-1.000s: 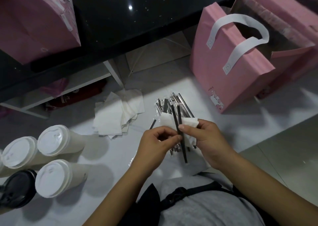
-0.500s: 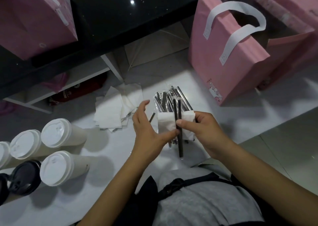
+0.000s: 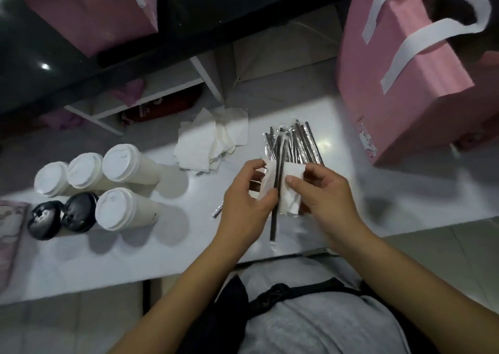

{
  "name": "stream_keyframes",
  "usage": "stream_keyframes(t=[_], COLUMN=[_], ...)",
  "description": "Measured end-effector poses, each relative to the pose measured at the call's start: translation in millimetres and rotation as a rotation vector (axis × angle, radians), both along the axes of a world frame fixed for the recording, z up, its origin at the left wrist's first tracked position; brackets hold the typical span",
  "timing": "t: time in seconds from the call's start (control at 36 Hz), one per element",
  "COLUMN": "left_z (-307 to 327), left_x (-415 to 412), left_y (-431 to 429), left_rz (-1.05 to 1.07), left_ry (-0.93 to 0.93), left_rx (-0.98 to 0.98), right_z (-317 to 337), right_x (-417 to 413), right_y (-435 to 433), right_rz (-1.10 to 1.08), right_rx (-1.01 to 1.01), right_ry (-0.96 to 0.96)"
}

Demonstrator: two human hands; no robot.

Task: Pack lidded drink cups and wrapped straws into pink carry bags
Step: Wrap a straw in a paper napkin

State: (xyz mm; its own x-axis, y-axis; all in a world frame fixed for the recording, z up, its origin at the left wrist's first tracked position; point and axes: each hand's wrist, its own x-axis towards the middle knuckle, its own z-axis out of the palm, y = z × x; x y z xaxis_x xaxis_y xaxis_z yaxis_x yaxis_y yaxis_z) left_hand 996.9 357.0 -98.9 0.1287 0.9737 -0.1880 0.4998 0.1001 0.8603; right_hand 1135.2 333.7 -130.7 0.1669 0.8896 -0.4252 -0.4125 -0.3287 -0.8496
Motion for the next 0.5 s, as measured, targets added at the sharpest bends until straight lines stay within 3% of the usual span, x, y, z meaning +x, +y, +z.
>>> stream_keyframes(t=[0.31,0.5], left_z=[0.1,4.4], left_x=[-35.9,-67.9], left_y=[-51.3,-77.2], left_rz=[0.093,0.024], left_ry=[0.226,0.249], left_rx=[0.105,0.114], right_z=[4.4,15.0], right_x=[-32.4,-66.1], right_y=[-3.5,-5.8], right_rz=[0.351,0.422], right_rx=[-0.024,-0.015], right_ry=[0.255,0.192])
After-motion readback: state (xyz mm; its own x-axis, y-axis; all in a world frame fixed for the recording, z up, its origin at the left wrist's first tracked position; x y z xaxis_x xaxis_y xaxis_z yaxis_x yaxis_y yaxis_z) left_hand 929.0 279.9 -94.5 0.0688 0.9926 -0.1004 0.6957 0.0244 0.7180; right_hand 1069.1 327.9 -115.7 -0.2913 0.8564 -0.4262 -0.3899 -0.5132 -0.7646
